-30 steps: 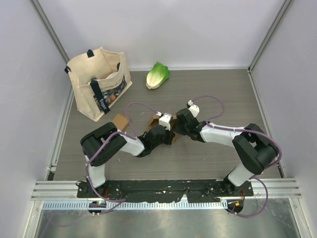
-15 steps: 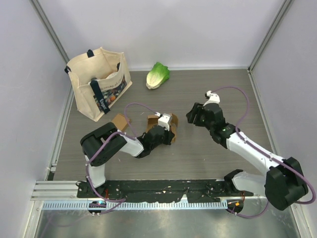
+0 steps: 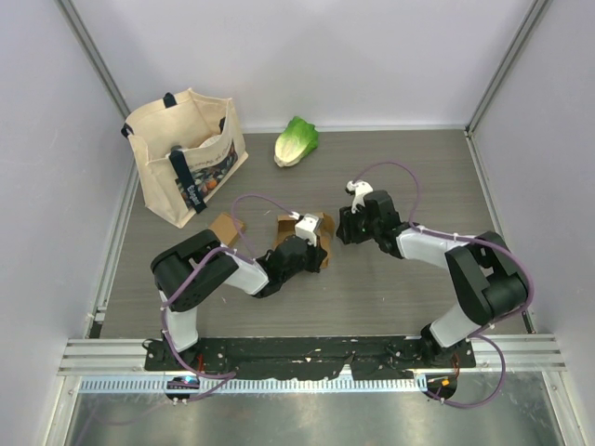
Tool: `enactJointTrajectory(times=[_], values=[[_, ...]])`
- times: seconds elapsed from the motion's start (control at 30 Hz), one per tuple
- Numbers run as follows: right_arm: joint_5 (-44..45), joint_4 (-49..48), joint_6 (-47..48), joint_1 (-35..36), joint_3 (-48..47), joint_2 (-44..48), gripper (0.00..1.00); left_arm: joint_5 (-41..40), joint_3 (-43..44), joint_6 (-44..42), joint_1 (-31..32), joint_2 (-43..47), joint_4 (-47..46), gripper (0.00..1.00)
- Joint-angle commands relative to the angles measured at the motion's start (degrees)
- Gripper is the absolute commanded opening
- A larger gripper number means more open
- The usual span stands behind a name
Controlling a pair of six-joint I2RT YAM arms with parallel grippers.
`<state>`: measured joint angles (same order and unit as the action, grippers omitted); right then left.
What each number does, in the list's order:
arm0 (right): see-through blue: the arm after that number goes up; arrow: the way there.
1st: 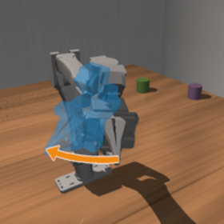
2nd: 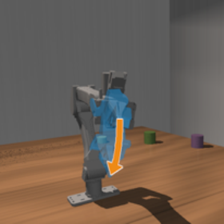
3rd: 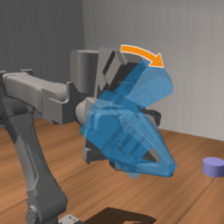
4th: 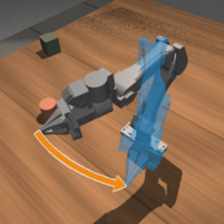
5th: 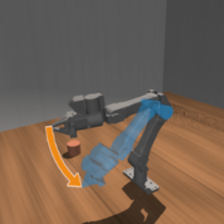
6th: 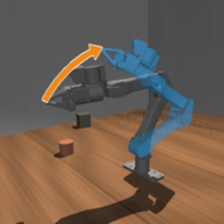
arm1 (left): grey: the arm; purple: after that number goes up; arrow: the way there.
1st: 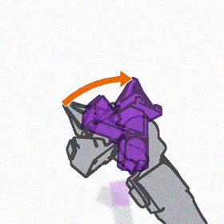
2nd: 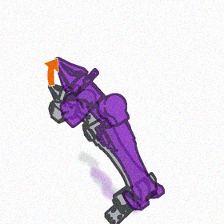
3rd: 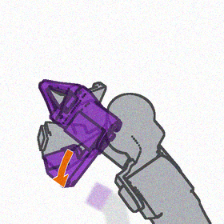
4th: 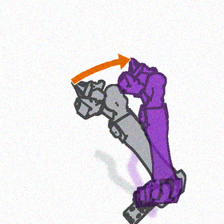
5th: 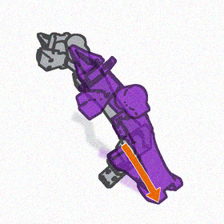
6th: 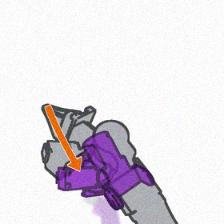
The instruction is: Fold the paper box
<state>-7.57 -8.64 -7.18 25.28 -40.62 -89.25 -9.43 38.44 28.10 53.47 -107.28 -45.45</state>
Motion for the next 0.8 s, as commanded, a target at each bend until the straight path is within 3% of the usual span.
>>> enactJointTrajectory(times=[0.0, 0.4, 0.77], values=[[-9.4, -6.6, 6.9, 0.3, -3.9, -1.4, 0.47, -0.5, -2.0, -0.9, -0.4, -0.6, 2.0, 0.0], [-18.6, -10.3, 10.0, 2.0, -4.7, -5.0, 0.46, -0.6, -2.2, -1.1, -0.3, -0.5, 1.8, 0.0], [-11.9, -16.8, 11.2, 4.3, -5.4, -7.0, 0.47, -0.3, -2.3, -1.1, -0.4, -0.6, 1.4, 0.0]])
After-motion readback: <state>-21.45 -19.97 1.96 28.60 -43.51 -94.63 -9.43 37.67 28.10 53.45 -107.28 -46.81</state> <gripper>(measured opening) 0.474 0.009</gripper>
